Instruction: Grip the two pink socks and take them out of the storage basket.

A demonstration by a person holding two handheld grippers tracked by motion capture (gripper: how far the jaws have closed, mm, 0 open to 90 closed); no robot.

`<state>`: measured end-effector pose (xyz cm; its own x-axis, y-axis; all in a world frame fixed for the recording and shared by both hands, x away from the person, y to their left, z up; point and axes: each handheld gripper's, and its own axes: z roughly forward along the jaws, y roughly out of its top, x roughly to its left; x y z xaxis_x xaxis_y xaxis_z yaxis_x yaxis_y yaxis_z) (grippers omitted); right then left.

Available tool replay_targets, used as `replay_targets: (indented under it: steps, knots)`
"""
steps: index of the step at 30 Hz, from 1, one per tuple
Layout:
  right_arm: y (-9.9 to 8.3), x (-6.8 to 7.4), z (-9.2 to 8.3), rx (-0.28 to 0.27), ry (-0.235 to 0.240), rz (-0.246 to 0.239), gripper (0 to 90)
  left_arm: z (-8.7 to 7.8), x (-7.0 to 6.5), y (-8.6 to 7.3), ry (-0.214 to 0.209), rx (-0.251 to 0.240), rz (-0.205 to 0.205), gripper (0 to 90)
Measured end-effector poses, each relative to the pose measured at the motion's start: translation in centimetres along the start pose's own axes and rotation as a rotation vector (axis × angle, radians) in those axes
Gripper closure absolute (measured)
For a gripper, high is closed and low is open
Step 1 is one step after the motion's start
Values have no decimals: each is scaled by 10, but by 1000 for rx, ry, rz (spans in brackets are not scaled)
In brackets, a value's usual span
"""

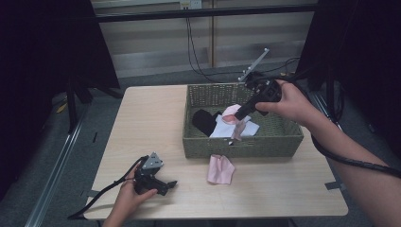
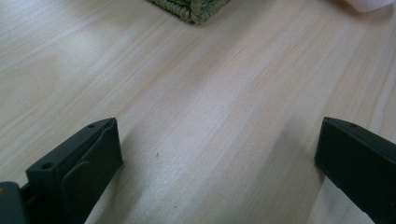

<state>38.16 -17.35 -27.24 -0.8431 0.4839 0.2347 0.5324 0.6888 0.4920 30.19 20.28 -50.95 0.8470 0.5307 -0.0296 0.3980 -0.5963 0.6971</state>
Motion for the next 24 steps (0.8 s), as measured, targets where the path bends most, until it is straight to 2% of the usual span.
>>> replay_targets:
  steps: [4,7,9,11,14,19,24]
  knots:
    - [-1,15,-2,-15,23,-33,850,0,0,0,0,0,0,0]
    - [-2,19,0,-21,43,-35,843,0,0,0,0,0,1,0]
    - [-4,23,5,-25,65,-33,808,0,0,0,0,0,0,0]
    - [-7,24,11,-26,80,-35,730,0,0,0,0,0,0,0]
    - [-10,26,19,-24,92,-32,676,0,0,0,1,-3,-1,0]
    - [-11,26,26,-27,96,-42,643,0,0,0,1,-3,-1,0]
    - [-15,24,33,-21,90,-31,590,0,0,0,2,-4,0,0]
